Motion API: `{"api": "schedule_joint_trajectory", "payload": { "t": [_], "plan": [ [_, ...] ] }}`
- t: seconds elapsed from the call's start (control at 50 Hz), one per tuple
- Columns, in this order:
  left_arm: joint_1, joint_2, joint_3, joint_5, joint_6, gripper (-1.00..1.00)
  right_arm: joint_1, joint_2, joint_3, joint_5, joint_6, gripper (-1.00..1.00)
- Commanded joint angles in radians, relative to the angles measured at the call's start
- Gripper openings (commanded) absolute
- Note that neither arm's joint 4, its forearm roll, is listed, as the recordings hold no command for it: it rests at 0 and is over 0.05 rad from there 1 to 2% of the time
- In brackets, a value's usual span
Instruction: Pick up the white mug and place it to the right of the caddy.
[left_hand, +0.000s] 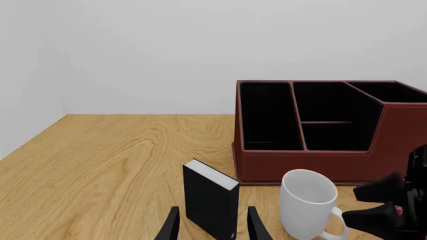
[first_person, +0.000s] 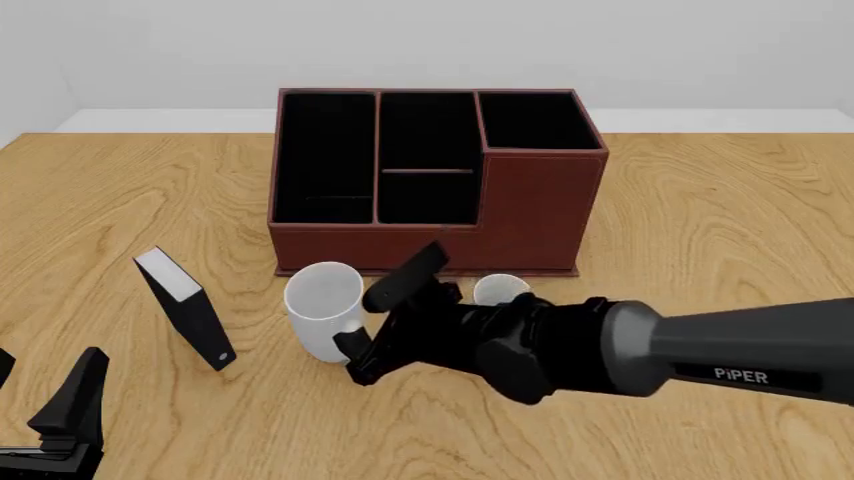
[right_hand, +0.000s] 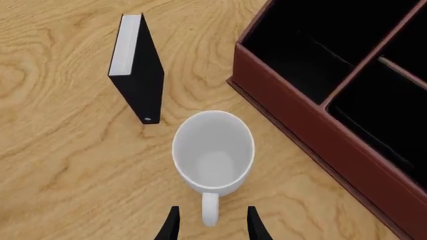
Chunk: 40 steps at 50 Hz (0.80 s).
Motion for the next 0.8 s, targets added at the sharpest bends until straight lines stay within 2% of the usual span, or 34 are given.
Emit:
{"api": "schedule_joint_trajectory", "payload": {
  "t": [0.02, 0.3, 0.8],
  "plan": [
    [0.000, 0.000, 0.000, 0.000, 0.000, 1.00, 0.002, 0.037, -0.007, -0.012, 0.007, 1.00],
    [0.000, 0.000, 0.000, 0.000, 0.000, 1.00, -0.019, 0.070, 0.015, -0.060, 0.026, 1.00],
    [0.000, 0.000, 0.000, 0.000, 0.000, 1.00, -0.010, 0.153, -0.003, -0.082, 0.032, 1.00]
  ]
}}
